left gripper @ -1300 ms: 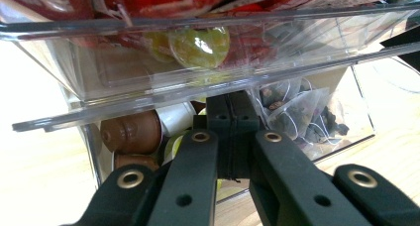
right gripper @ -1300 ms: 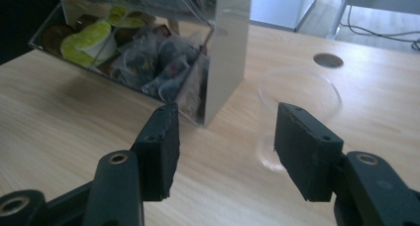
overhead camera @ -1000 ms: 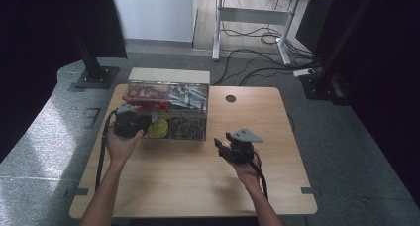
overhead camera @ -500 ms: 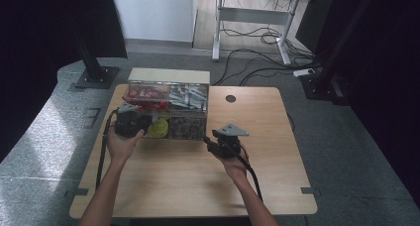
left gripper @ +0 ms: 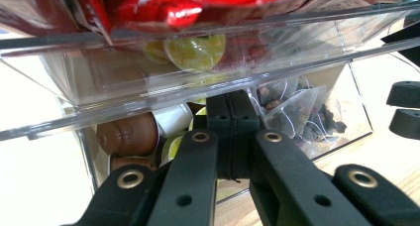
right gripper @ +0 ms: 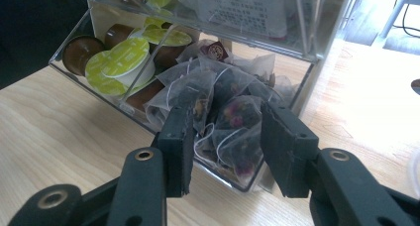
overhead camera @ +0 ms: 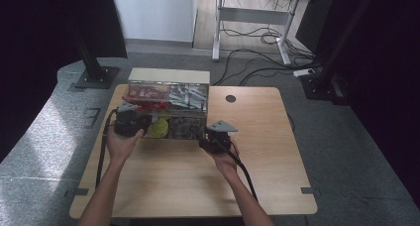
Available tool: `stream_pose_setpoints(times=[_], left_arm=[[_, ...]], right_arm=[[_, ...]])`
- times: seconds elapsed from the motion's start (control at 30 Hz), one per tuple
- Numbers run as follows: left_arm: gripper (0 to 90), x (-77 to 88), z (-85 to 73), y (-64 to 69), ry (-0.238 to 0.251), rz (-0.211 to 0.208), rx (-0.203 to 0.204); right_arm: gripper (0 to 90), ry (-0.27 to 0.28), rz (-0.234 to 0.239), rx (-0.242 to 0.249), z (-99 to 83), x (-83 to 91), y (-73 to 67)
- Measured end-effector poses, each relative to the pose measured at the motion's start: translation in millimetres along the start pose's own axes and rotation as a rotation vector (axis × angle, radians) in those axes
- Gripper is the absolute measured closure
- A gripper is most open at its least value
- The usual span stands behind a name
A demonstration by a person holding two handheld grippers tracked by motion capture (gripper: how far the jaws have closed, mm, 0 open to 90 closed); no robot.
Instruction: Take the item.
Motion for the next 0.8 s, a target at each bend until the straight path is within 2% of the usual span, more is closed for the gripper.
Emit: stream_pose_setpoints(times=[0.53,0.8], left_arm=[[90.0,0.6,0.5,0.5,0.001,-0.008,-0.002],[90.0,0.4,0.6,0.5,0.001,-0.009,-0.003]], right_arm=[[57.5,-0.005,-0.001,-0.02,-3.0,-29.8,-5.2],[57.4,0.003,-0.008,-0.012,-0.7,-35.6,-7.9]])
Point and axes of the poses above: each handheld gripper's, and its own axes: x roughly backward along the jaws, z roughly out of its top, y roughly to its right, the point moved 9 cm from there along -x, roughly forward along the jaws, and after that the axes turned 3 degrees about x, right-handed, at the moved point
